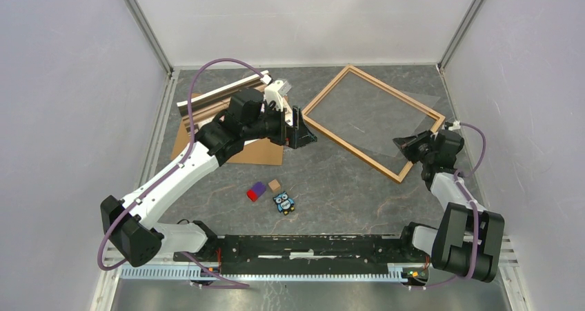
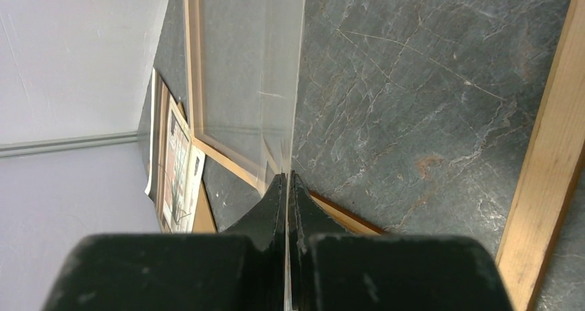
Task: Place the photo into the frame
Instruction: Place the photo frame item in the photo frame.
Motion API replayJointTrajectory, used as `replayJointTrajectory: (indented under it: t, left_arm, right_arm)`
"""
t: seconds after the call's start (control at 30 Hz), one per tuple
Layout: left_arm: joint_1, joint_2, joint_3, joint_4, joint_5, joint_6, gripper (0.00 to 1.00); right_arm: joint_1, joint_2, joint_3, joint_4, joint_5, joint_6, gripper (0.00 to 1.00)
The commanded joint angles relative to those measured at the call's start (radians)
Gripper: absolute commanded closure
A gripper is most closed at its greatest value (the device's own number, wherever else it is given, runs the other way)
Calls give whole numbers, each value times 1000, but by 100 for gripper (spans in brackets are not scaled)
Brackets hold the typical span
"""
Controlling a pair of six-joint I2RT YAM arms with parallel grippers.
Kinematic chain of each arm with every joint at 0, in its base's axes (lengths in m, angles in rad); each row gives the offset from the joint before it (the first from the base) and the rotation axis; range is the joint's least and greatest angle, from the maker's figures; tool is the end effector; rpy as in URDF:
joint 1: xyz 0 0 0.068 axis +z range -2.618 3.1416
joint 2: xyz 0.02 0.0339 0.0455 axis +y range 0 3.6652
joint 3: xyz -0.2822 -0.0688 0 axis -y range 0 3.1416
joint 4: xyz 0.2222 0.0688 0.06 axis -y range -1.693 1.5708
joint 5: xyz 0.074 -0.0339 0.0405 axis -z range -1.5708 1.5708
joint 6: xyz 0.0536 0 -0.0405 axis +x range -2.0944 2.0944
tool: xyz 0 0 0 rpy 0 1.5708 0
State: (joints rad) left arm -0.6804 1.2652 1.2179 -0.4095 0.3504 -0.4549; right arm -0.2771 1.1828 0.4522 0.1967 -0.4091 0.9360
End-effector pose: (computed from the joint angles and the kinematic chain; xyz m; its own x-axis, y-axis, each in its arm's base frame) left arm 0.1995 -0.1851 0.3772 -0.6728 0.0136 -0.7397 0.5953 0.6037 -0.5303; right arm 0.2221 -0.0410 0.2084 -0.3534 0.8686 -0.3475 0.3477 0.4668 0.8132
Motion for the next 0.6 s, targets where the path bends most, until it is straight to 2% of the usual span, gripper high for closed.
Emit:
replayJointTrajectory:
  t: [0.0,0.57]
  left_arm:
    - [-2,-6,-1,49,30,22,0]
    - [-4,-3,-1,49,32,22,0]
  right_arm:
    - [-10,-35,-10,4,-25,-40,100]
    - [-59,-55,-29,-55,-66,-92,100]
